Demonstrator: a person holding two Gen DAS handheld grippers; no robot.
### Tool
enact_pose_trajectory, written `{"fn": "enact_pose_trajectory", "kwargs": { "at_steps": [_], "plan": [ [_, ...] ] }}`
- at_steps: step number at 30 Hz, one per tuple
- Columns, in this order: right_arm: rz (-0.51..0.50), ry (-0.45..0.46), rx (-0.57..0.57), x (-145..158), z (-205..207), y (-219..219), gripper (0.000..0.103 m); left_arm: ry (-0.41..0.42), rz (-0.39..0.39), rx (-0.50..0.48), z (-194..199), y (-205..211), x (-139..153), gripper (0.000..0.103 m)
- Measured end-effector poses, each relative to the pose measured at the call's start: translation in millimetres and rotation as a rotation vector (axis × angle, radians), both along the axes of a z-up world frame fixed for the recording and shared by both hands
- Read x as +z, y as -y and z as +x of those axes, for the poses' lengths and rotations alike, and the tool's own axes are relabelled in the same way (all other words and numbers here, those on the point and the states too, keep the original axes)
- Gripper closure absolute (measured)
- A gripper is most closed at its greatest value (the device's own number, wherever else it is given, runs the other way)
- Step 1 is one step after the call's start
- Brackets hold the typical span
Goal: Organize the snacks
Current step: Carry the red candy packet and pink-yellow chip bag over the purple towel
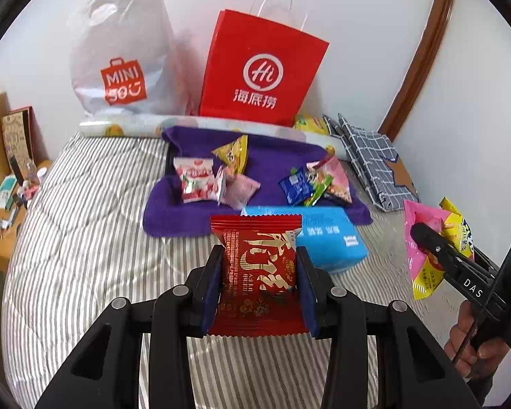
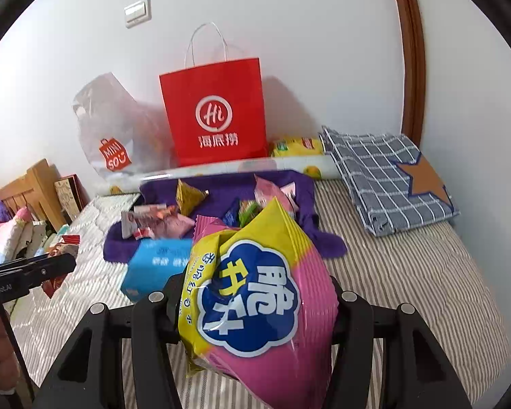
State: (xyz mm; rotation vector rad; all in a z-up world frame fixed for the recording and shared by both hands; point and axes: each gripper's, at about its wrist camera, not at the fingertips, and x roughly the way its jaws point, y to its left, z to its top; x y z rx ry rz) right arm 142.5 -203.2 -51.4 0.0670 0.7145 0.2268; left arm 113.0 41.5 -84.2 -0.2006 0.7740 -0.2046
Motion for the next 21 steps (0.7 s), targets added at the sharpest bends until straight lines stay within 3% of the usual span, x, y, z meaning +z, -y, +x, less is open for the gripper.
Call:
{"fn": "enact_pose_trajectory", "kwargs": {
  "at_steps": [21],
  "plan": [
    [0.051,0.075,0.026,27,69,-24,0.05,0.054,0.038,-0.016,69,9,35,0.063]
  ]
}}
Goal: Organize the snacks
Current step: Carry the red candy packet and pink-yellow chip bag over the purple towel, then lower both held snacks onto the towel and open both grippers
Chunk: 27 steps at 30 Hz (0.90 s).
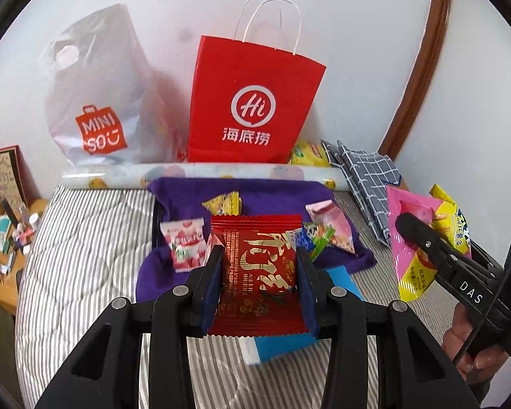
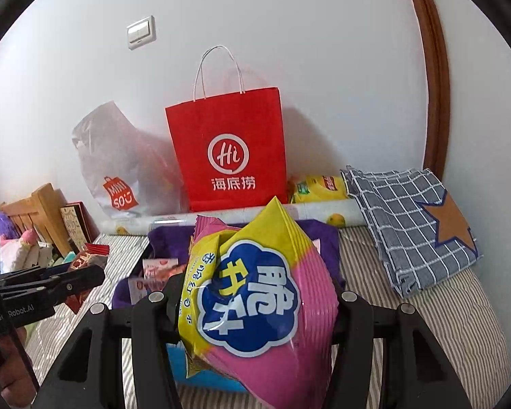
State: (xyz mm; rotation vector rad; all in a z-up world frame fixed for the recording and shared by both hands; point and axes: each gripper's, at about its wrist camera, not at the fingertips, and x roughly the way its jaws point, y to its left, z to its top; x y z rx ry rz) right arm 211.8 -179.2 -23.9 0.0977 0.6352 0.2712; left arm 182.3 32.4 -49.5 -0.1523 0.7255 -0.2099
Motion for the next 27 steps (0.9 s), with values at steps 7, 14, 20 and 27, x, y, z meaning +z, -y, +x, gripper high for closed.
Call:
{"fn": "enact_pose_trajectory", "kwargs": {
  "at_steps": [7,14,20,27],
  "plan": [
    [0.008,0.007,0.004,1,26,-4,0.05,-0.002,0.004,0.005,27,-7,5,0.063],
    [0.023,0.003,0.004,3,53,-8,0.05,0.01,0.022,0.002,55,-11,16,0.063],
    [0.036,0.023,0.008,9,71,-16,0.05,0.032,0.023,-0.01,75,-13,23,0.063],
    [0.055,0.02,0.031,-6,87,-22,0.05,0.022,0.015,-0.012,100,-17,12,0.063]
  ]
}}
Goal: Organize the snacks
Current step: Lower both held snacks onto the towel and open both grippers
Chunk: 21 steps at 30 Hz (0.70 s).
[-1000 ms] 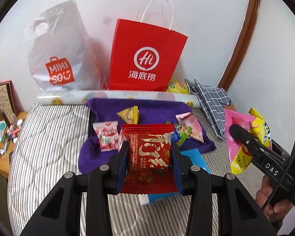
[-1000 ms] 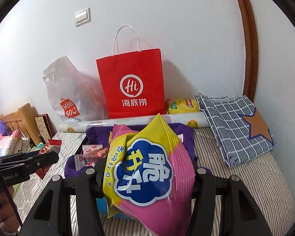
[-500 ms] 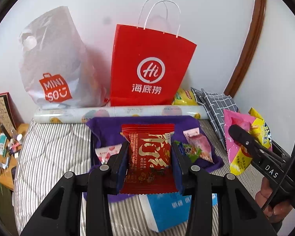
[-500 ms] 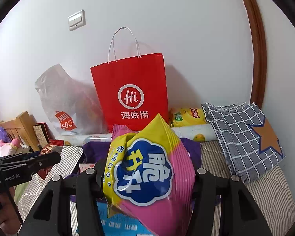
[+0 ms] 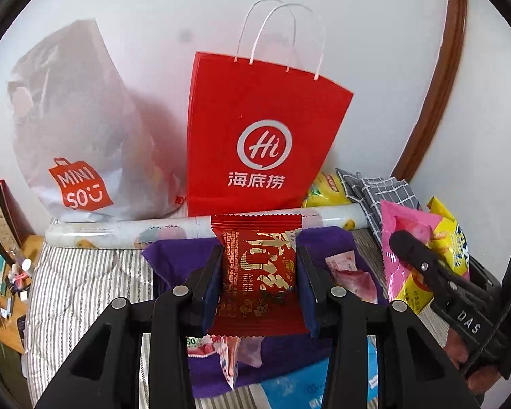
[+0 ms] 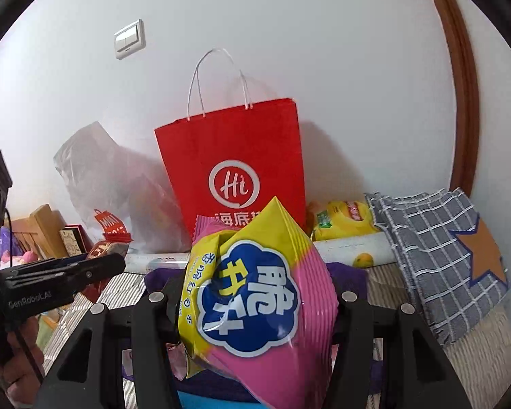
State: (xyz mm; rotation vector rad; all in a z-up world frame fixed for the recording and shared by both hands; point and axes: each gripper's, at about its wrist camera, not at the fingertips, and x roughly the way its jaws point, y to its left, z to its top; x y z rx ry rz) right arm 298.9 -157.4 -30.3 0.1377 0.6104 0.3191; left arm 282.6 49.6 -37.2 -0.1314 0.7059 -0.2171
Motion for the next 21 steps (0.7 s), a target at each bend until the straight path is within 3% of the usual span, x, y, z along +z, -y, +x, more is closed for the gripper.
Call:
{"fn": "enact_pose_trajectory", "kwargs": {
  "at_steps": [9,21],
  "plan": [
    [0.003,-0.064,0.058,-43,11,-8,0.05,-0.096,0.02,0.015,31,-7,-40,0.063],
    [0.025,-0.105,0.044,-64,16,-3,0.05,-0.104,0.029,0.026,35,-12,-45,0.063]
  ]
}}
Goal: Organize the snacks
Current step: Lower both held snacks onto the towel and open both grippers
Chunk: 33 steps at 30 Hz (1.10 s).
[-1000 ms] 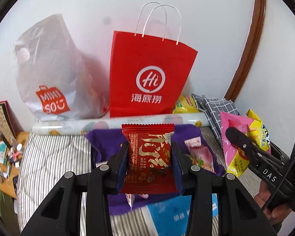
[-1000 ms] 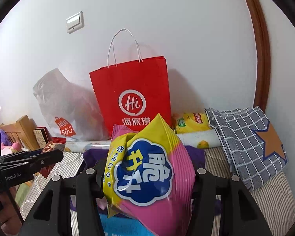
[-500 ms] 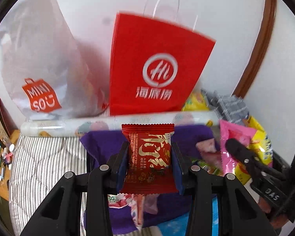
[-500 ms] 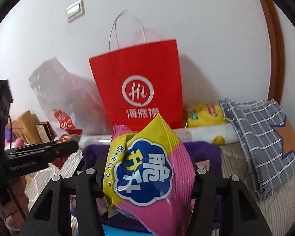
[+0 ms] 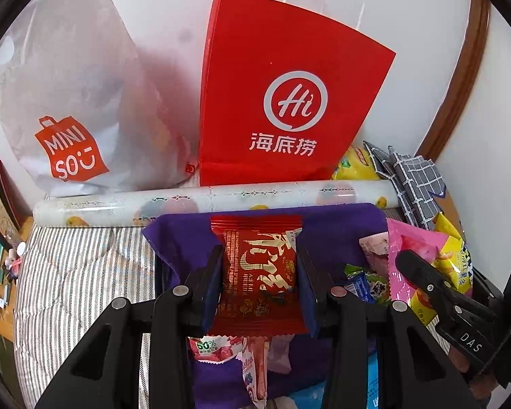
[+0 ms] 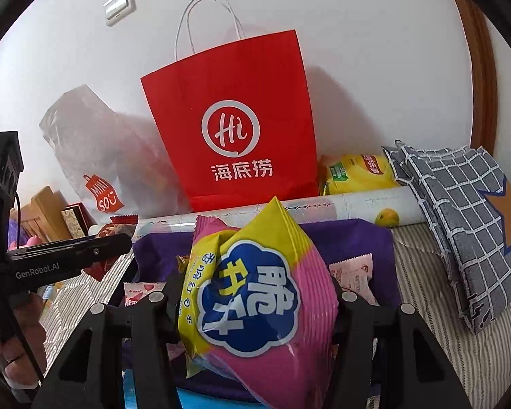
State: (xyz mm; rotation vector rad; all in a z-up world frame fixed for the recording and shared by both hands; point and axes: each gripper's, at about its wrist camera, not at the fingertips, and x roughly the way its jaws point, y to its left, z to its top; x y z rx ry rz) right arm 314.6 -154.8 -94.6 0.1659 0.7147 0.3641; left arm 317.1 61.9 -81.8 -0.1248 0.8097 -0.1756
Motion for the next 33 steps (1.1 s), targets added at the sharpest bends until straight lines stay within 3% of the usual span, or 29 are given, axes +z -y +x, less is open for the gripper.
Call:
{"fn": "enact_pose_trajectory", "kwargs": {
  "at_steps": [33],
  "plan": [
    [-0.106,-0.082,0.005,-21,9,-13,0.049,-0.178,0.035,0.001,20,12,-51,0.063]
  ]
}}
